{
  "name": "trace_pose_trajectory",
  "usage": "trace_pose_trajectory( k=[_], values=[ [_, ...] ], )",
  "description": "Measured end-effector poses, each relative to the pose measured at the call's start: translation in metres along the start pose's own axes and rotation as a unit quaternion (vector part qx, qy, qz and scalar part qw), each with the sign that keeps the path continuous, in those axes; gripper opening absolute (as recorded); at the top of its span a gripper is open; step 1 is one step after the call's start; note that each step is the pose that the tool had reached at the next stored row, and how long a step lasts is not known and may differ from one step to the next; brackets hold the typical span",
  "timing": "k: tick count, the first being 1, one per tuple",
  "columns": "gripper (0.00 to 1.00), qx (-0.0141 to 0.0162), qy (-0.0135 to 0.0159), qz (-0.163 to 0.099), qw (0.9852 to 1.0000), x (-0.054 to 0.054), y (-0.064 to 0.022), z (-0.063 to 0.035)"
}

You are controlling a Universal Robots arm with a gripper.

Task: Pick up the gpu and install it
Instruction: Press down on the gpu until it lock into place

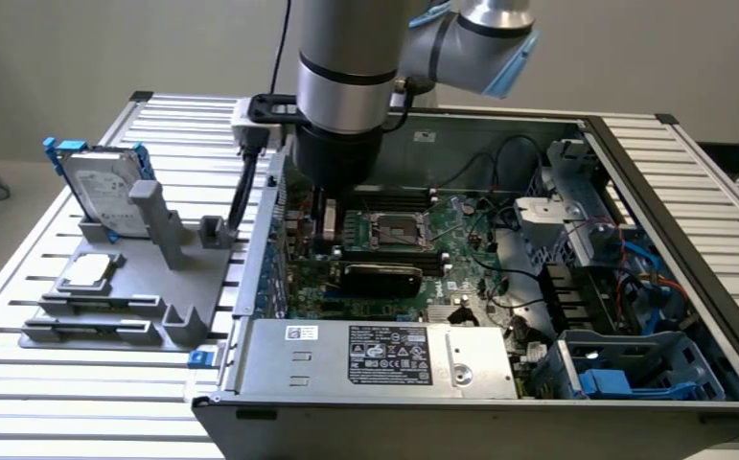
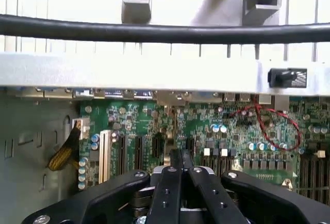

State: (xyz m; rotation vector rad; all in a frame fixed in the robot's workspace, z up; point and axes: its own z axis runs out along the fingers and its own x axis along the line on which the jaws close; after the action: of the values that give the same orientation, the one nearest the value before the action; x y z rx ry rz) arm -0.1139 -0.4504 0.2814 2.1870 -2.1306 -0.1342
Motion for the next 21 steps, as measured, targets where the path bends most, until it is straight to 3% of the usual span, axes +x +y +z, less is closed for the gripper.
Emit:
trace_pose_trajectory(
  k=[4, 6, 10, 12, 14, 17, 21],
  values=[
    [0.11, -0.0176, 0.0054, 0.001, 0.9998, -0.0011, 0.0062, 0.0007],
    [0.11, -0.023, 0.0098, 0.001, 0.9997, -0.0022, 0.0076, 0.0009],
    [0.11, -0.0273, 0.022, 0.003, 0.9994, -0.0051, 0.0084, -0.0003],
    [0.11, -0.0308, 0.0258, 0.003, 0.9992, -0.0063, 0.0085, -0.0008],
    [0.11, -0.0358, 0.0275, 0.004, 0.999, -0.0071, 0.0085, -0.0009],
    [0.11, -0.0432, 0.0277, 0.004, 0.9987, -0.0073, 0.0086, -0.0011],
    [0.11, -0.0459, 0.0303, 0.004, 0.9985, -0.0075, 0.0087, -0.0023]
  ],
)
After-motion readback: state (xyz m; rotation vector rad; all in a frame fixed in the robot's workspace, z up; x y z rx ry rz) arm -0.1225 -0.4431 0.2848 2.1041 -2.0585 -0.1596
